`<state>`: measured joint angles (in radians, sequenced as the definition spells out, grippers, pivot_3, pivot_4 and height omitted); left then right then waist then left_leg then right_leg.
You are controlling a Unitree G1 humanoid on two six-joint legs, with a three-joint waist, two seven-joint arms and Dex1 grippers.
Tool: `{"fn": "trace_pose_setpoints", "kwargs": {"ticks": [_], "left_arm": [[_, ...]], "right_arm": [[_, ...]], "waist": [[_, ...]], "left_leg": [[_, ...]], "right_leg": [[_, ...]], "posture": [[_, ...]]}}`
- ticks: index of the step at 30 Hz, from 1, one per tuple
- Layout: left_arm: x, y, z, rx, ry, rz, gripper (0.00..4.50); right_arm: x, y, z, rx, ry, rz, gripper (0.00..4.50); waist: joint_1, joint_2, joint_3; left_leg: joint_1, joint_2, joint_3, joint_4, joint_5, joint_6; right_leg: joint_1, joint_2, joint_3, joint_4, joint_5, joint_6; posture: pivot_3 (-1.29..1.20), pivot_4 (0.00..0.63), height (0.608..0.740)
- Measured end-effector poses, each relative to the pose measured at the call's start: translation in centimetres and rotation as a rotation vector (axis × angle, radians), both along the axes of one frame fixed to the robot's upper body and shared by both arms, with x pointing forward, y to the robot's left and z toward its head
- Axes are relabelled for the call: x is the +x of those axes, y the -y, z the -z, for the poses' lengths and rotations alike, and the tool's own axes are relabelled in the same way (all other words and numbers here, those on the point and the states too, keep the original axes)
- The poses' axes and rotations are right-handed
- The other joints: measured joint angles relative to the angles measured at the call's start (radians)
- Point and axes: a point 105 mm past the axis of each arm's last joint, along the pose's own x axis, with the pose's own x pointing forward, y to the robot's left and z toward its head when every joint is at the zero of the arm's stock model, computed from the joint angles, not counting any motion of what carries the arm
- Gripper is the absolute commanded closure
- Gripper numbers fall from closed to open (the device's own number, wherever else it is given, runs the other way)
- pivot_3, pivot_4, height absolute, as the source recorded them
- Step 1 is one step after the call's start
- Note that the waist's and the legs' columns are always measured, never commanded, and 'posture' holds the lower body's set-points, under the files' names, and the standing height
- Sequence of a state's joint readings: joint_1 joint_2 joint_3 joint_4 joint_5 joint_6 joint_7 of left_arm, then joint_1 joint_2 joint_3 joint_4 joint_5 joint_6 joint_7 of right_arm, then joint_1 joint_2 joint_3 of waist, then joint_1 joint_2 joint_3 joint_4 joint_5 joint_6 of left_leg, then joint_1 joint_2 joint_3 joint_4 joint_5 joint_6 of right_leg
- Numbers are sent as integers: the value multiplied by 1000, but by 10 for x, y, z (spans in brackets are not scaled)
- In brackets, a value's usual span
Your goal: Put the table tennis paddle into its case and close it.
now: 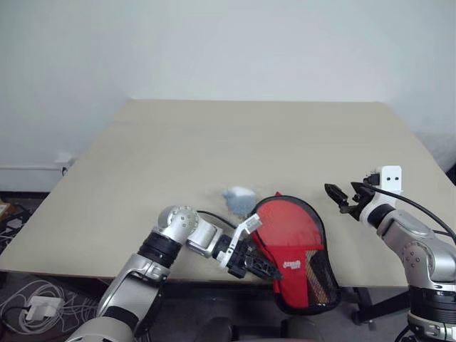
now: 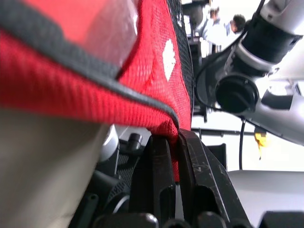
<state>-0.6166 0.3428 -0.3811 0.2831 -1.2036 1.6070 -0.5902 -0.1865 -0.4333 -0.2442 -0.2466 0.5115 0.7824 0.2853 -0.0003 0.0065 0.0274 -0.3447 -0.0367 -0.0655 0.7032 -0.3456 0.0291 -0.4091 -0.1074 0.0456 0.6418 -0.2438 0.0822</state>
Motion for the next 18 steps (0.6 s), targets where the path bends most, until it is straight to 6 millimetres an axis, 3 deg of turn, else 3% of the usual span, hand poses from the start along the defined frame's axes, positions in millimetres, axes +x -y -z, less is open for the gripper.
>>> {"fn": "trace_pose_setpoints", "kwargs": {"ticks": [8,11,18], "left_arm": [[0,-4,-6,-17,45,-13,4434],[2,-6,1,10,107,-43,4434],[8,-13,2,20,126,-105,2132]], "right_arm": [[-2,-4,2,-8,-6,-13,0],[-3,-4,4,-10,-13,-14,0],[-2,-8,4,-11,-12,-30,0]], "waist": [[1,0,0],[0,0,0],[1,0,0]], "left_leg": [[0,0,0,0,0,0],[0,0,1,0,0,0],[0,0,1,0,0,0]], "right_leg": [[0,0,0,0,0,0],[1,0,0,0,0,0],[1,0,0,0,0,0]], "posture": [[0,0,716],[0,0,716],[0,0,716]]}}
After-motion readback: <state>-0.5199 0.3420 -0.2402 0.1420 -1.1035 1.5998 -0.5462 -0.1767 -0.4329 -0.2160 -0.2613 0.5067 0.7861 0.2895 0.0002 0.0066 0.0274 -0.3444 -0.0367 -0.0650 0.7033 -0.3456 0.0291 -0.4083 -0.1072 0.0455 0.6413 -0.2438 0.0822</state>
